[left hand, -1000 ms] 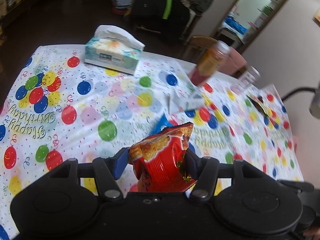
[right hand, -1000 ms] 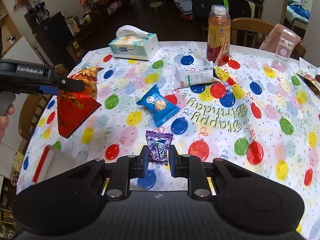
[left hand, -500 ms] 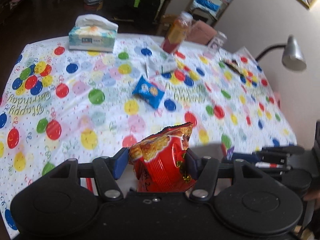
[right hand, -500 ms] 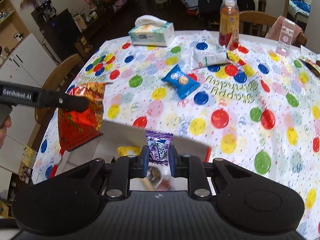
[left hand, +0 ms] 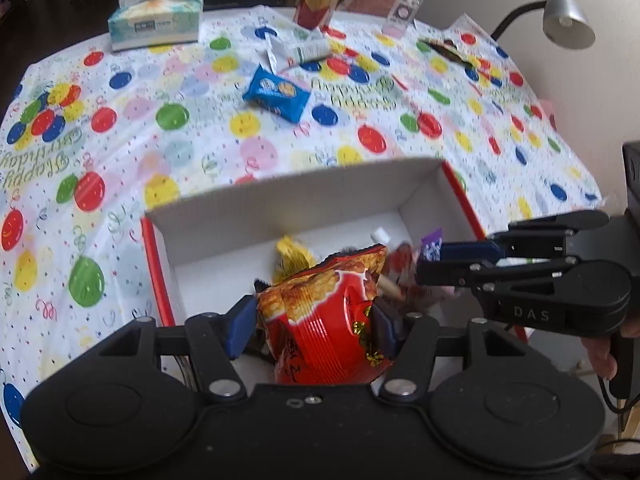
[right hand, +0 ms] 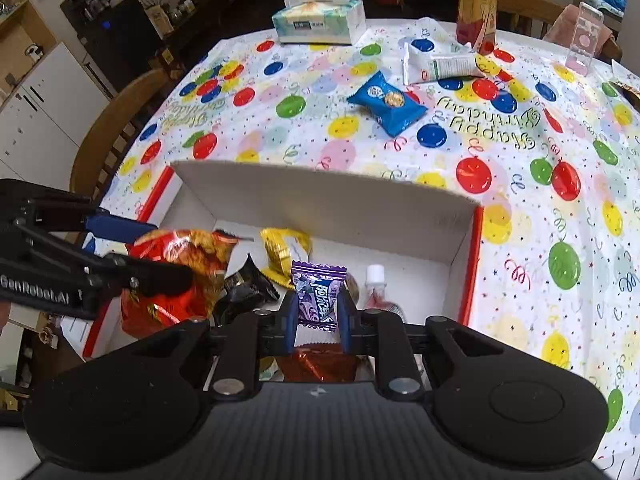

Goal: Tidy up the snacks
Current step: 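Lower both held snacks into the white box and open both tools, then move both tools back over the remaining snacks on the table, then grasp the blue cookie packet with the left tool while the right tool grasps the white wrapper, then lift the blue packet and white wrapper and carry both over the white box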

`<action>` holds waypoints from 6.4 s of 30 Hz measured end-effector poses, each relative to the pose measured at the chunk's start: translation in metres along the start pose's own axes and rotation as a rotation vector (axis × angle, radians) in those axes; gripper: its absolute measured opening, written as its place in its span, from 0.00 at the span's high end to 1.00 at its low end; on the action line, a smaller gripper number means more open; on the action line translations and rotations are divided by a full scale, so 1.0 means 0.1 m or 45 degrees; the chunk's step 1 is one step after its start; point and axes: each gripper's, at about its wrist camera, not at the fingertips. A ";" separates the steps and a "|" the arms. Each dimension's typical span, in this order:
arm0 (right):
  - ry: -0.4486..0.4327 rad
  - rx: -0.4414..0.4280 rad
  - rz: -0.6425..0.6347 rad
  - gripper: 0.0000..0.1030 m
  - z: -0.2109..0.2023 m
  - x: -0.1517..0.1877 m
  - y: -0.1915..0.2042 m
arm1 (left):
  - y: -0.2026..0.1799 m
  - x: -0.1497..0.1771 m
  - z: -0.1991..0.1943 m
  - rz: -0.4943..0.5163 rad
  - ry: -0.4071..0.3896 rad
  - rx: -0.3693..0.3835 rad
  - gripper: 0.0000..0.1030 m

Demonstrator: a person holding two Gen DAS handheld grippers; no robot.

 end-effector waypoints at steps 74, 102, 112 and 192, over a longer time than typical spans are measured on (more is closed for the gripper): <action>-0.113 0.060 -0.037 0.22 -0.51 -0.58 -0.64 | -0.38 -0.67 -0.12 -0.068 -0.281 -0.189 0.01; -0.030 0.091 0.185 0.22 0.65 -2.73 -2.18 | 0.14 -2.57 1.08 -0.618 -0.129 -0.393 0.03; -0.007 0.074 0.270 0.22 1.13 -3.23 -2.34 | 0.37 -2.83 1.45 -0.754 -0.048 -0.347 0.06; -0.208 0.121 0.243 0.87 -0.74 -1.22 -0.98 | 0.05 -1.32 -0.31 -0.327 -0.209 -0.101 0.62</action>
Point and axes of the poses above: each gripper's, at about its wrist camera, not at the fingertips, and z roughly the way its jaws point, y to its left, x to its underside, and after that the axes turned 10 degrees about y, right-handed
